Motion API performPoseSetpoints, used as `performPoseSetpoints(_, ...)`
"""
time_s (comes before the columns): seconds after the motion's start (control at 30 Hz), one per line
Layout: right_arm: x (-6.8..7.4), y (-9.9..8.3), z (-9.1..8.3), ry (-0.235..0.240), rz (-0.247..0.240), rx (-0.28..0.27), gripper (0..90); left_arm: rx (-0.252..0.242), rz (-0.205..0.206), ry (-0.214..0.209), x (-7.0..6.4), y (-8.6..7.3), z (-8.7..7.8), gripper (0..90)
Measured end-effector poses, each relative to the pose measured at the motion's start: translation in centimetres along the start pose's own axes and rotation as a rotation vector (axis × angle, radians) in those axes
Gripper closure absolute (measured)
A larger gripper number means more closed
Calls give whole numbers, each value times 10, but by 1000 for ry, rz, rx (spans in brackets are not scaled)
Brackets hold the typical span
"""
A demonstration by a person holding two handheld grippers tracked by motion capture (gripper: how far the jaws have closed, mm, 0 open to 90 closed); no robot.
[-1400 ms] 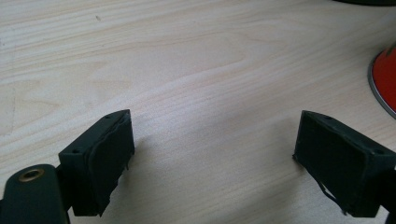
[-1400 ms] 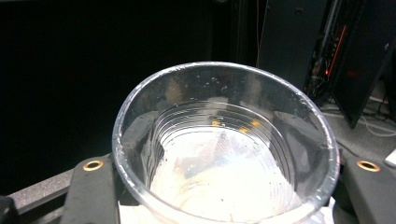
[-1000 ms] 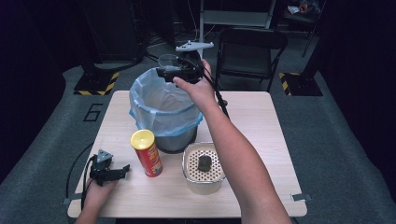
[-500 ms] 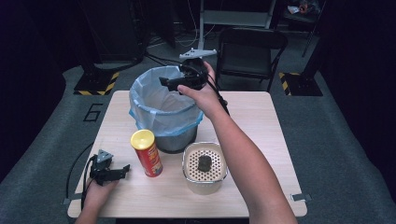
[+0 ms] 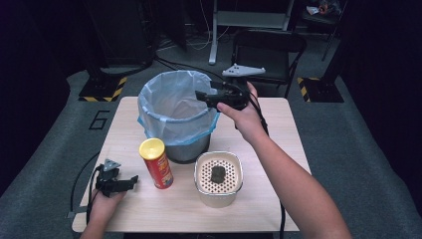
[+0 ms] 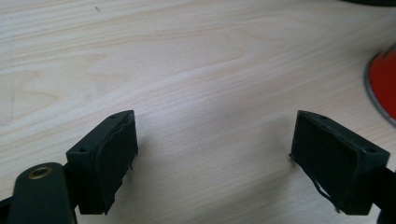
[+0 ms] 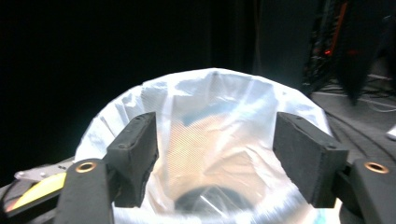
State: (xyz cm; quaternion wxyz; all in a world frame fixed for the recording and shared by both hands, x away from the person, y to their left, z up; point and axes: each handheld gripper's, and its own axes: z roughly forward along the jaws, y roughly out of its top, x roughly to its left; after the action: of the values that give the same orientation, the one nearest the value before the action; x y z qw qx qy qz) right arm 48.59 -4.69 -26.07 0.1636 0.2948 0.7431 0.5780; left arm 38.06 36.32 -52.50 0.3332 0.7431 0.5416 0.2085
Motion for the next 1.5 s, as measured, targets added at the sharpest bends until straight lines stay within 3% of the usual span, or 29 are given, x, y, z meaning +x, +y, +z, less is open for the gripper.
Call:
performPoseSetpoints(0.1, -2, -7, -10, -20, -13, -11, 340, 0, -12, -7, 1, 1, -3, 143)
performPoseSetpoints(0.17, -3, -15, -22, -31, -47, -5, 382, -18, -28, -17, 0, 3, -7, 145)
performPoseSetpoints(0.3, -2, -27, -34, -33, -72, 13, 391, -42, -21, -38, -4, 6, -14, 146)
performPoseSetpoints(0.47, -1, -41, -49, -40, -111, 4, 390, -74, 2, -65, -12, 11, -26, 144)
performPoseSetpoints(0.63, -2, -54, -62, -69, -115, 10, 376, -70, 55, -135, -23, 17, -38, 130)
performPoseSetpoints(0.8, -10, -68, -70, -94, -99, 24, 375, -97, 89, -184, -27, 21, -50, 118)
performPoseSetpoints(0.9, -17, -77, -76, -109, -73, 32, 373, -140, 76, -229, -29, 24, -57, 118)
performPoseSetpoints(0.93, -21, -80, -78, -120, -72, 30, 373, -154, 68, -226, -30, 25, -58, 117)
performPoseSetpoints(1.0, -26, -86, -80, -134, -49, 33, 372, -157, 64, -246, -31, 26, -60, 117)
performPoseSetpoints(1.2, -39, -104, -92, -185, -24, 53, 371, -150, 98, -322, -45, 30, -56, 116)
performPoseSetpoints(1.4, -49, -124, -103, -222, -1, 77, 370, -144, 140, -356, -65, 35, -45, 117)
performPoseSetpoints(1.5, -51, -134, -108, -236, 13, 90, 369, -150, 135, -365, -71, 37, -40, 122)
